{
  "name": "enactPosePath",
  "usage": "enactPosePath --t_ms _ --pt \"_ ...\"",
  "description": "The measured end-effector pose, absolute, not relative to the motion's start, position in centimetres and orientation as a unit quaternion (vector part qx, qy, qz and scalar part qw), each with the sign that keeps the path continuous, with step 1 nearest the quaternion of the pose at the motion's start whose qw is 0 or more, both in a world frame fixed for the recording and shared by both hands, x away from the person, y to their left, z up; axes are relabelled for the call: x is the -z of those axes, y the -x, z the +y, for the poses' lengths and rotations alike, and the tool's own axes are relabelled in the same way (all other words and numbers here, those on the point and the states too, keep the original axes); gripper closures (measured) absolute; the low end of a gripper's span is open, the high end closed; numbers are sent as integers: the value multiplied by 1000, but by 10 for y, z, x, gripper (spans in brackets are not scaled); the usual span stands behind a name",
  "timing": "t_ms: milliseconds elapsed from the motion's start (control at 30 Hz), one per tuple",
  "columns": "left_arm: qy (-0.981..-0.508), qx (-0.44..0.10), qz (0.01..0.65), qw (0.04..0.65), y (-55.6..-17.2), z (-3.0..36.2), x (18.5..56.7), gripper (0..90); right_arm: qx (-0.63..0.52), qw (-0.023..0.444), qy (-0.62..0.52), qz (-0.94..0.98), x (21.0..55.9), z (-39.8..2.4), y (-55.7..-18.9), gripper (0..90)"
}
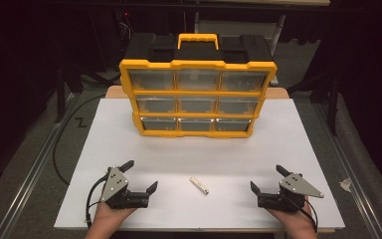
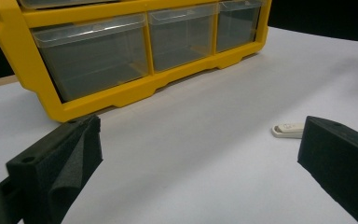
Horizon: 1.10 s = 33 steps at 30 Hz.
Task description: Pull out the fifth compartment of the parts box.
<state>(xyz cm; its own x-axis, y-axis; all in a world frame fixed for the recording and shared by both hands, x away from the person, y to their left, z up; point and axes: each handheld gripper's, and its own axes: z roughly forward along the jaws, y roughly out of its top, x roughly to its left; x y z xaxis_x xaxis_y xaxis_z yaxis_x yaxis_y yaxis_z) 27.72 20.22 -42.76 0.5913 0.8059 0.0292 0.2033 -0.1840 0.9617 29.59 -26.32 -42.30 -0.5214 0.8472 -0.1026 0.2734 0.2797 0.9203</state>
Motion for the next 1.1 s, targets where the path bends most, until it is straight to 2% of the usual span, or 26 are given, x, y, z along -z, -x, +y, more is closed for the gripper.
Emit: enactPosePath --t_ms 1100 --pt "-711 -273 352 544 -278 204 428 3 -485 295 -386 727 421 -260 -301 11"
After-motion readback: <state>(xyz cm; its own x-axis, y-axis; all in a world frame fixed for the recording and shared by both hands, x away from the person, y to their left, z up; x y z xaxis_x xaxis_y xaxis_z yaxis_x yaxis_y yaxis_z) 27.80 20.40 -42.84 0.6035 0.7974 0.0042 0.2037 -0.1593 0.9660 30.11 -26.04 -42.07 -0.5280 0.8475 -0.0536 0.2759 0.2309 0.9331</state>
